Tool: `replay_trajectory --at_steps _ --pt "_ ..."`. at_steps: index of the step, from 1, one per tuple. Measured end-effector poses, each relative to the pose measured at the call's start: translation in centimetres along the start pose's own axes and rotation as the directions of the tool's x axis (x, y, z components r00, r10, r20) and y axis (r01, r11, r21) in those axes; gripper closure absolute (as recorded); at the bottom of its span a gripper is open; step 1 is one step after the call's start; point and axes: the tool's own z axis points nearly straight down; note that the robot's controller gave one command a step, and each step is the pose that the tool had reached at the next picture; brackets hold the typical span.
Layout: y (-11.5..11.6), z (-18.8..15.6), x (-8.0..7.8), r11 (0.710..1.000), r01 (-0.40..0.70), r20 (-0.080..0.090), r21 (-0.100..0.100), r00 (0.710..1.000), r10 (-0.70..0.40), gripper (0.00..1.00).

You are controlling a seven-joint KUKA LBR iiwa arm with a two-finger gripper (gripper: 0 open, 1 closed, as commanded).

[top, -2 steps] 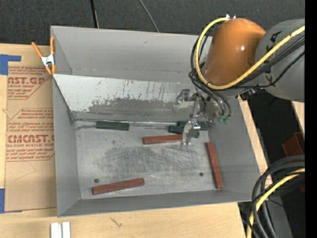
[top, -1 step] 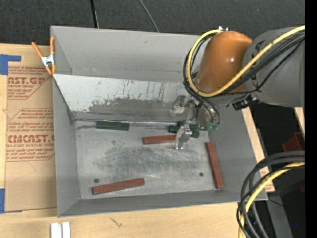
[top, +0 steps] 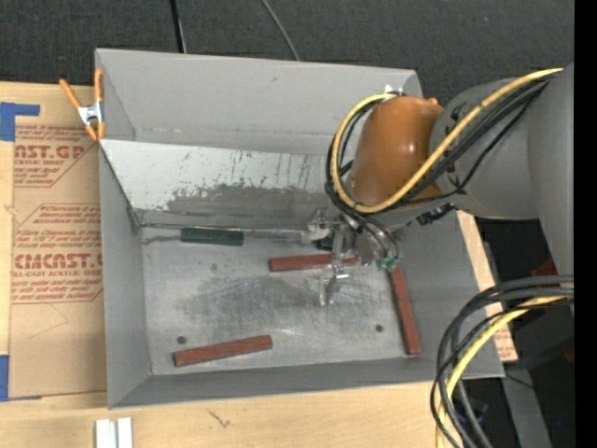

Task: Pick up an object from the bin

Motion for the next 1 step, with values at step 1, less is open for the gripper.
replay_trajectory --at_steps 1 --pt "-0.21 3.87 -2.05 0.995 0.095 0.006 -0.001 0.995 -0.095 1.0"
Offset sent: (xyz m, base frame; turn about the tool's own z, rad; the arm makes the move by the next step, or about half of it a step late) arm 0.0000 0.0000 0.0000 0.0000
